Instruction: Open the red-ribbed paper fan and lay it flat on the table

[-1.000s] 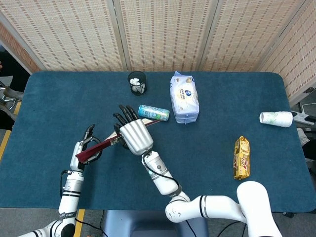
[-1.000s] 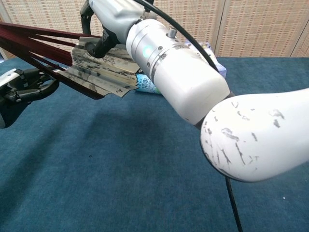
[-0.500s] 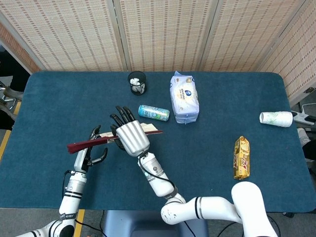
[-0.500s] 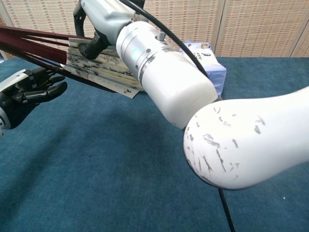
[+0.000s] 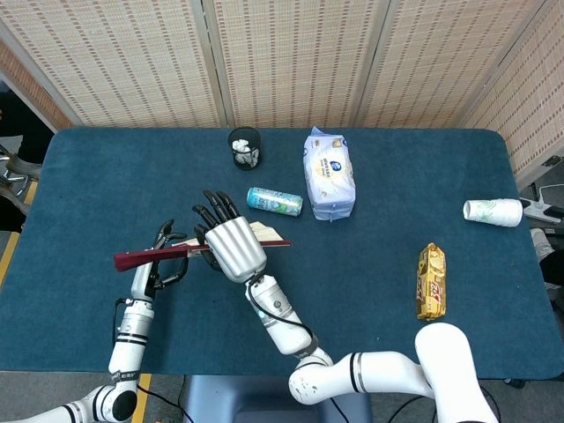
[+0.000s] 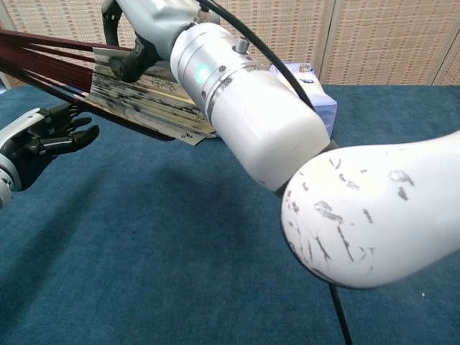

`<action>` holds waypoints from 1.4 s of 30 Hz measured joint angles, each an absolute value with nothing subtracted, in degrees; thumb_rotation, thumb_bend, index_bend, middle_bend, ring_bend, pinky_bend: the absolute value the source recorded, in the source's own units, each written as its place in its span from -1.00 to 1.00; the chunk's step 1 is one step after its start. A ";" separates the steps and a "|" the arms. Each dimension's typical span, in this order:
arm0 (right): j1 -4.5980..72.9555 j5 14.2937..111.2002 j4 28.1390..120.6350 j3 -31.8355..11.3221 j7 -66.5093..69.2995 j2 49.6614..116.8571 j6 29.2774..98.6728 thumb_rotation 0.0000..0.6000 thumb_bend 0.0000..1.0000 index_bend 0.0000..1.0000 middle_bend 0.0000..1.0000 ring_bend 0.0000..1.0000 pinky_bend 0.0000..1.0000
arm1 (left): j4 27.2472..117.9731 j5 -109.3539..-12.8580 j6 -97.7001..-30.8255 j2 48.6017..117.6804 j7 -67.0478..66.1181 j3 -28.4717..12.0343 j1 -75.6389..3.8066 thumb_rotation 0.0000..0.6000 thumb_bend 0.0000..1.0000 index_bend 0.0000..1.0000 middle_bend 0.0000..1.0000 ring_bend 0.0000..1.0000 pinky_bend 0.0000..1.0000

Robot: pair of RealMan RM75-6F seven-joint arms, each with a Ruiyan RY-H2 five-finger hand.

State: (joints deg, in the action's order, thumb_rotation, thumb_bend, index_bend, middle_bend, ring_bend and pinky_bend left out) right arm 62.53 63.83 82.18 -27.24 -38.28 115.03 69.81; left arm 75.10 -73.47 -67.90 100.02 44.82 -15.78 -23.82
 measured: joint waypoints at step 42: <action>61.35 63.90 82.94 -27.72 -36.96 111.97 71.73 1.00 0.20 0.34 -0.59 -0.99 -0.81 | 71.56 -74.91 -73.36 99.64 45.44 -18.66 -23.12 1.00 0.45 0.63 -0.62 -1.00 -0.93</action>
